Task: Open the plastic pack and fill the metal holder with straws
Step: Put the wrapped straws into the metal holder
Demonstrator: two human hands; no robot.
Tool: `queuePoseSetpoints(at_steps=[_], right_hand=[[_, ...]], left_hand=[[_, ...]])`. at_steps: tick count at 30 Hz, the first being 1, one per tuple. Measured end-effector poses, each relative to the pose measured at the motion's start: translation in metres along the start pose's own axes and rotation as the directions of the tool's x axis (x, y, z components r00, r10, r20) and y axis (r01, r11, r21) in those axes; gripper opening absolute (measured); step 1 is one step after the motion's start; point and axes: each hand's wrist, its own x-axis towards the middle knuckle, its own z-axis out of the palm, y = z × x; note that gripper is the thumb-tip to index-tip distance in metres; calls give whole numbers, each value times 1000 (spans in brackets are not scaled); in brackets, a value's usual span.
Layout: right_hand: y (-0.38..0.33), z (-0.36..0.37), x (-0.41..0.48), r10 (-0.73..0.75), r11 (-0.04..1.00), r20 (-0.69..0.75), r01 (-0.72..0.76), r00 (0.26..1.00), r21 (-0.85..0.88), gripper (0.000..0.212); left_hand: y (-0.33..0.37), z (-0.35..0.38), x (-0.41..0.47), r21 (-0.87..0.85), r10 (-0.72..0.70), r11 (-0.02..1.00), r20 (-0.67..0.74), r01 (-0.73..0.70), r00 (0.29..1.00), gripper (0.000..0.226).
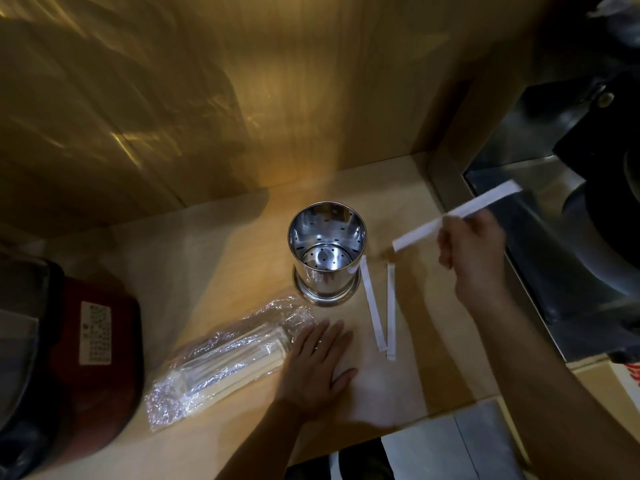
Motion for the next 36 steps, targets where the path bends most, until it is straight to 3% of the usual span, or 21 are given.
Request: queuePoseSetpoints(at_steps=[3,6,7,9,12,16,20,22,25,28,30,32,34,36], right_hand=[[-47,5,-19,-302,952,-3,301,953,45,17],[-68,23,-37,-440,882,170,460,882,-101,17],[-67,32,-39,-442,841,254,496,860,-216,15],[-60,51,-42,-427,654,411,589,806,-475,8],[-46,73,-41,-333,382,604,689,724,-616,18],[-43,84,-35,-148,272,674,685,724,-676,19],[-47,85,-31,-136,307,680,684,720,-662,21],[-47,82,-28,-224,436,612,640,758,-633,18],[-37,69,-17,-327,689,384,496,863,-529,12],[-9,53,-6,-196,819,258,302,946,-488,12],[20,44,-2,-96,814,200,193,975,-548,10],[48,36,1,22,739,169,97,985,-666,14],[71,34,-1,160,624,220,74,962,-778,30],[88,36,-8,243,592,259,69,935,-803,44]], left_hand=[[0,-1,0,4,-11,1000,28,11,1000,53],[1,-3,0,14,-19,1000,61,18,998,54],[2,-3,0,14,-22,1000,68,21,997,54],[2,-3,-1,5,-22,1000,71,22,997,54],[2,-4,-1,-3,-16,1000,66,17,998,54],[3,-5,-1,4,-10,1000,65,10,998,55],[2,-7,-2,-11,-9,1000,51,10,999,55],[3,-7,-3,-21,-5,1000,31,6,999,54],[3,-9,-2,-28,-4,1000,16,4,1000,54],[3,-8,-3,-28,-7,1000,13,8,1000,54],[2,-7,-4,-21,-11,1000,25,12,1000,54],[2,-5,-3,-19,-14,1000,33,14,999,54],[2,-5,-2,-21,-18,1000,43,19,999,54],[3,-4,-2,-19,-20,1000,45,21,999,54]])
